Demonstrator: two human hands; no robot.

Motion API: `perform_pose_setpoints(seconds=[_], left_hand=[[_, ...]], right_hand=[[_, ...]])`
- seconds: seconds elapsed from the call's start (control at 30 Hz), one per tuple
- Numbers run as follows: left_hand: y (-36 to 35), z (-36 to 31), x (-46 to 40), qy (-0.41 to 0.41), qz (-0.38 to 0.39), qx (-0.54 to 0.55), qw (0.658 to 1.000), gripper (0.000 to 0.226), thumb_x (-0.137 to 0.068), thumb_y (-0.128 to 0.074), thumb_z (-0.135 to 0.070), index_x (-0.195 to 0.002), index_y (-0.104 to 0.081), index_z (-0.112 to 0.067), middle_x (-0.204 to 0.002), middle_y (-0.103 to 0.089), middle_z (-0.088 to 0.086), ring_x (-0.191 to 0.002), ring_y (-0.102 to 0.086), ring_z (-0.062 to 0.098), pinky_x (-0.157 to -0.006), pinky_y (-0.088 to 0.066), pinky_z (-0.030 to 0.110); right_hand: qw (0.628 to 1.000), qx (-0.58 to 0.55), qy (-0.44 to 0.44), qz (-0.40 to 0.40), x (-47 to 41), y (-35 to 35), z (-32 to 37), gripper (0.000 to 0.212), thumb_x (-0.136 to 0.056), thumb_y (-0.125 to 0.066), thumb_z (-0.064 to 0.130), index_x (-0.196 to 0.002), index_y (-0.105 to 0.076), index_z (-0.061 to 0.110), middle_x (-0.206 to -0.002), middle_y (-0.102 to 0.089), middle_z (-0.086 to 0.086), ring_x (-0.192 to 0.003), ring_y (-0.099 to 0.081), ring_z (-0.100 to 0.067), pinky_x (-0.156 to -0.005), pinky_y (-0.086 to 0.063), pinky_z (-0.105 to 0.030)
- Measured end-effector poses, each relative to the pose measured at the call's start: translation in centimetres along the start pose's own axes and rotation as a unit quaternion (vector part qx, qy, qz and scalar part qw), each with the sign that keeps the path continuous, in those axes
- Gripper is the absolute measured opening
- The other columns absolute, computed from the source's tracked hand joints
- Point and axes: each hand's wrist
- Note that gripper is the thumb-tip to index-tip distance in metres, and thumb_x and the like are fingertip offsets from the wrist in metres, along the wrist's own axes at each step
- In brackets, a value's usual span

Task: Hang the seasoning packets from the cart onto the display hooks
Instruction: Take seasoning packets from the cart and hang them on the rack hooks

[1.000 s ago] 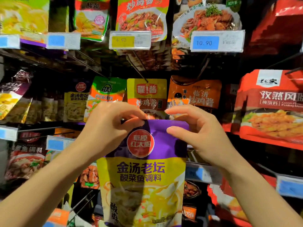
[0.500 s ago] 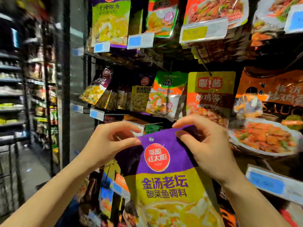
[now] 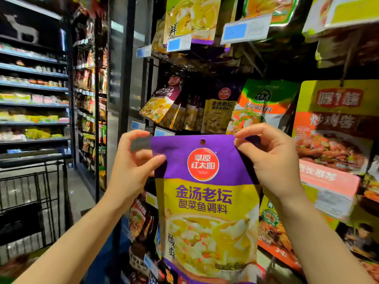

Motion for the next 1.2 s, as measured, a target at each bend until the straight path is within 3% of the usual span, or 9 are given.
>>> perform_pose_setpoints(seconds=[0.1,0.23,0.37,0.5,0.6,0.7,0.87,0.97,1.2], left_hand=[[2.1,1.5,-3.9,-0.037,0.005,0.002,0.999,0.045,-0.074,-0.074,-0.006,-0.094,-0.041,-0.028,-0.060,-0.062,-0.005,-0.065,-0.058,0.022,-0.064,-0.050,0.059],[4.8,3.3,-10.2,-0.101,0.021,-0.025,0.994,0.031,-0.075,-0.071,-0.011,-0.086,-0.046,-0.027,-0.073,-0.059,-0.012,-0.067,-0.058,0.008,-0.064,-0.050,0.039],[5.6,5.0,-17.5,-0.111,0.022,0.014,0.993,0.029,-0.075,-0.070,-0.014,-0.085,-0.059,-0.039,-0.093,-0.066,0.001,-0.082,-0.063,0.017,-0.076,-0.052,0.043],[4.0,5.6,-23.8,-0.108,0.005,0.082,0.991,0.033,-0.082,-0.067,0.004,-0.090,-0.063,-0.028,-0.094,-0.067,0.006,-0.084,-0.062,0.020,-0.082,-0.052,0.042],[3.5,6.4,-27.9,-0.082,-0.001,0.094,0.992,0.032,-0.083,-0.067,0.002,-0.089,-0.065,-0.029,-0.094,-0.068,0.006,-0.087,-0.062,0.019,-0.081,-0.052,0.036],[3.3,6.6,-31.5,-0.073,-0.005,0.096,0.993,0.030,-0.084,-0.068,-0.003,-0.089,-0.067,-0.032,-0.097,-0.070,0.009,-0.094,-0.066,0.027,-0.083,-0.054,0.039],[1.8,6.7,-34.9,-0.037,0.006,0.100,0.994,0.023,-0.088,-0.064,-0.002,-0.095,-0.066,-0.023,-0.091,-0.068,0.007,-0.080,-0.066,0.014,-0.057,-0.054,0.018],[0.9,6.5,-35.9,0.003,0.015,0.114,0.993,0.021,-0.088,-0.064,-0.003,-0.099,-0.066,-0.021,-0.096,-0.068,0.011,-0.088,-0.067,0.019,-0.070,-0.058,0.028],[-1.0,6.9,-38.0,0.022,0.000,0.137,0.990,0.021,-0.085,-0.067,-0.001,-0.094,-0.068,-0.021,-0.098,-0.069,0.016,-0.098,-0.067,0.032,-0.088,-0.055,0.044]], right_hand=[[1.000,0.004,-0.007,-0.020,-2.2,-2.9,-0.8,0.029,-0.080,-0.064,-0.010,-0.074,-0.066,0.019,-0.073,-0.069,0.014,-0.072,-0.062,0.001,-0.066,-0.046,-0.013],[0.998,0.016,-0.003,-0.055,-5.6,-7.4,-1.3,0.031,-0.079,-0.064,-0.011,-0.073,-0.067,0.019,-0.069,-0.068,0.015,-0.068,-0.062,0.001,-0.065,-0.046,-0.012],[0.995,0.046,-0.007,-0.083,-10.1,-10.6,-1.5,0.036,-0.076,-0.062,-0.014,-0.068,-0.067,0.020,-0.064,-0.068,0.014,-0.064,-0.061,0.001,-0.065,-0.046,-0.011],[0.991,0.057,-0.048,-0.115,-15.4,-12.3,-2.0,0.035,-0.078,-0.061,-0.012,-0.066,-0.069,0.020,-0.061,-0.069,0.009,-0.061,-0.060,-0.002,-0.059,-0.048,-0.014],[0.985,0.015,-0.108,-0.137,-19.5,-13.4,-2.8,0.029,-0.080,-0.061,-0.010,-0.068,-0.068,0.016,-0.057,-0.067,0.006,-0.052,-0.060,-0.005,-0.047,-0.046,-0.014],[0.976,-0.046,-0.156,-0.148,-23.2,-14.1,-3.6,0.023,-0.081,-0.059,-0.010,-0.074,-0.067,0.011,-0.054,-0.066,0.001,-0.046,-0.061,-0.010,-0.045,-0.050,-0.020],[0.970,-0.051,-0.165,-0.173,-26.5,-14.3,-5.6,0.020,-0.083,-0.059,-0.008,-0.079,-0.066,0.010,-0.064,-0.067,-0.009,-0.050,-0.065,-0.017,-0.047,-0.054,-0.026],[0.968,-0.044,-0.162,-0.188,-27.6,-13.7,-6.6,0.018,-0.084,-0.060,-0.005,-0.082,-0.067,0.011,-0.075,-0.067,-0.014,-0.053,-0.066,-0.019,-0.046,-0.053,-0.027],[0.972,-0.001,-0.161,-0.171,-29.9,-12.8,-7.9,0.019,-0.081,-0.061,-0.008,-0.076,-0.067,0.009,-0.076,-0.067,-0.014,-0.058,-0.065,-0.022,-0.049,-0.055,-0.027]])
Point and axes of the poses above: each hand's wrist, its own x-axis away from the middle knuckle, its own y-axis out of the back of the hand, z = x × y
